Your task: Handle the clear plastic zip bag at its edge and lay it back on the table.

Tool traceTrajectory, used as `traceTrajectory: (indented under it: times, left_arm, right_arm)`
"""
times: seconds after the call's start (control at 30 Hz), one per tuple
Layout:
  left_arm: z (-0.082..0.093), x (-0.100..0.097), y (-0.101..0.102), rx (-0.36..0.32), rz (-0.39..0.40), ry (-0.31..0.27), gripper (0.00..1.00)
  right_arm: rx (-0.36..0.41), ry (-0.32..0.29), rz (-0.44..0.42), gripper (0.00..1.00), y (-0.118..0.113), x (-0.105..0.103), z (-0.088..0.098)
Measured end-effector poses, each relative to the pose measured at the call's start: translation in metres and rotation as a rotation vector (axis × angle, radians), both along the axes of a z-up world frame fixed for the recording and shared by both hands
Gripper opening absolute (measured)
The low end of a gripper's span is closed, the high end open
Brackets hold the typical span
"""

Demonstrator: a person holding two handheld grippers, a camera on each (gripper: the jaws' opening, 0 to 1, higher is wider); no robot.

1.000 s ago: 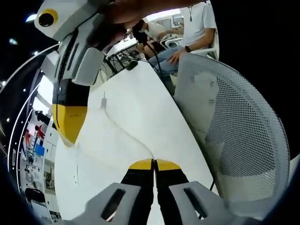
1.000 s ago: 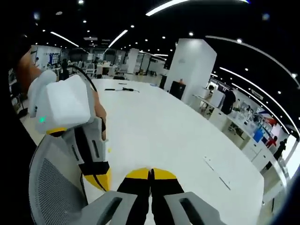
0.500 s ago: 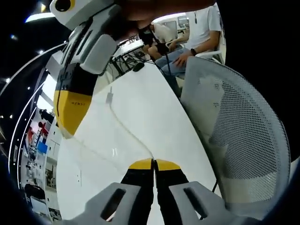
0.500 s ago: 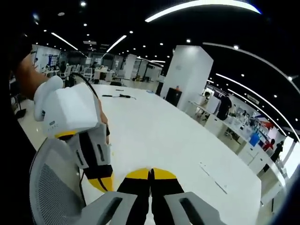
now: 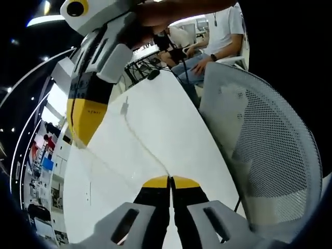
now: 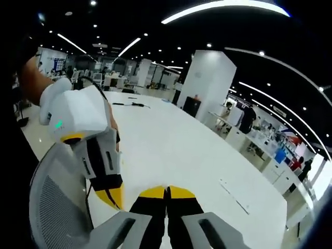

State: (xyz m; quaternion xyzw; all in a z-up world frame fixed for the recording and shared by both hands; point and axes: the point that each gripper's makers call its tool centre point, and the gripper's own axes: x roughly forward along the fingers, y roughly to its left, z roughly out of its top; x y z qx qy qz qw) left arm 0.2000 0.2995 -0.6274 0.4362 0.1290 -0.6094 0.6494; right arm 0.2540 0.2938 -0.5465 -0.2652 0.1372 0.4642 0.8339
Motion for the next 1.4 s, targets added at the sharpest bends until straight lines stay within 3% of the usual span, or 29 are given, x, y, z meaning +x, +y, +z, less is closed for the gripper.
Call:
traceTrajectory:
  times: [0.13, 0.23, 0.57, 0.93, 1.23, 1.4]
  left_arm:
    - [0.009, 0.001, 0.000, -0.069, 0.029, 0.029, 0.00]
    - [0.011, 0.002, 0.003, -0.075, 0.038, 0.032, 0.00]
    - [0.027, 0.007, 0.012, -0.187, 0.135, 0.071, 0.01]
    - [0.041, 0.008, 0.063, -0.336, 0.380, 0.119, 0.09]
    - [0.028, -0.003, 0.105, -0.401, 0.551, 0.160, 0.19]
    - [0.025, -0.009, 0.118, -0.440, 0.621, 0.179, 0.23]
  right_arm:
    - [-0.053, -0.019, 0.015, 0.00, -0.001, 0.003, -0.009]
    - [-0.059, -0.014, 0.022, 0.00, 0.000, 0.004, -0.013]
    - [-0.133, -0.045, 0.059, 0.00, 0.005, 0.014, -0.036]
    - [-0.201, -0.059, 0.107, 0.00, 0.011, 0.012, -0.067]
    - [-0.237, -0.090, 0.133, 0.00, 0.013, 0.020, -0.085]
    - [-0.256, -0.092, 0.137, 0.00, 0.012, 0.029, -0.098]
